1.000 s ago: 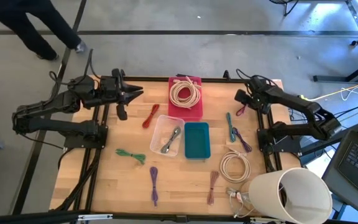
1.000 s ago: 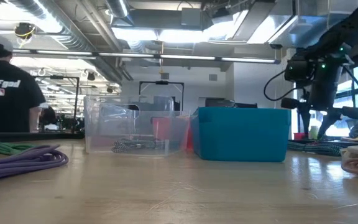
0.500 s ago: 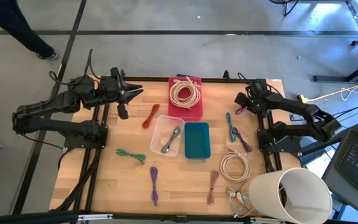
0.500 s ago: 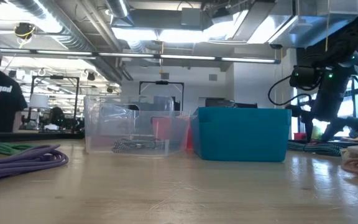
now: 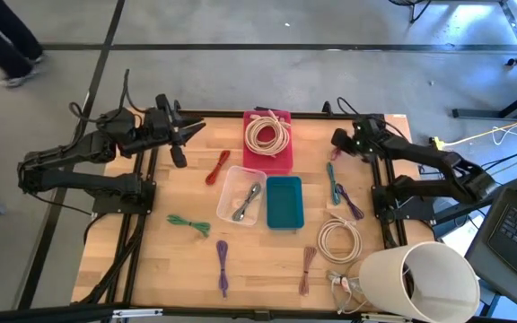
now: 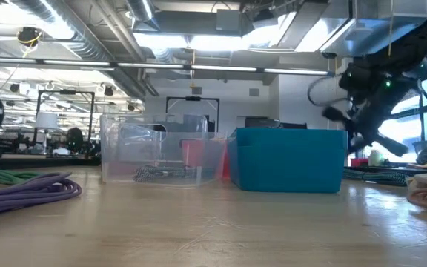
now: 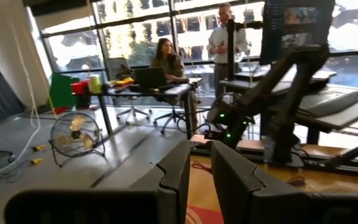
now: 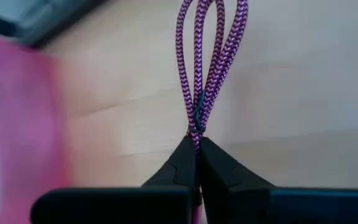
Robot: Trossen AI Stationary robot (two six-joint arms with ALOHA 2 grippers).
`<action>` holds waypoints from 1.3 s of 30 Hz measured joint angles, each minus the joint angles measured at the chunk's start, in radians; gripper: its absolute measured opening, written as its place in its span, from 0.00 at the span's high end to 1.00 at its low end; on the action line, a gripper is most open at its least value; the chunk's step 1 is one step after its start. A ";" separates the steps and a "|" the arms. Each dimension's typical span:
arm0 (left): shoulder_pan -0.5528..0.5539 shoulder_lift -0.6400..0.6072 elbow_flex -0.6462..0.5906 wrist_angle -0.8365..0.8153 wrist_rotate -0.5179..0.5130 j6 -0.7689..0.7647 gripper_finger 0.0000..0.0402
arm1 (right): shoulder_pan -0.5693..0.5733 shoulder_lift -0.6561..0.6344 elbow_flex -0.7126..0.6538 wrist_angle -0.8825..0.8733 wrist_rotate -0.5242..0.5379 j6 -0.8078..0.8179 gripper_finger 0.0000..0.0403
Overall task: Pick & Place USB Port
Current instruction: Put the black and pink charger cable into the transparent bin
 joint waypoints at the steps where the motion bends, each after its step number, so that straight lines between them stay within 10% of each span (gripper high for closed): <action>1: 0.000 0.000 0.000 0.004 -0.008 0.000 0.85 | 0.022 -0.020 0.010 0.007 -0.002 -0.004 0.99; 10: 0.023 0.009 0.000 -0.079 -0.016 -0.136 0.85 | 0.320 -0.247 0.179 0.234 -0.054 -0.112 0.99; 15: 0.132 0.084 0.000 -0.032 0.234 -0.279 0.85 | 0.525 -0.247 0.319 0.466 -0.031 -0.228 1.00; 26: 0.239 0.403 0.000 0.599 0.753 -0.622 0.75 | 0.709 0.081 0.709 0.360 -0.017 -0.463 1.00; 39: 0.240 0.500 0.000 0.803 0.808 -0.760 0.51 | 0.712 0.373 1.029 0.273 -0.189 -0.518 1.00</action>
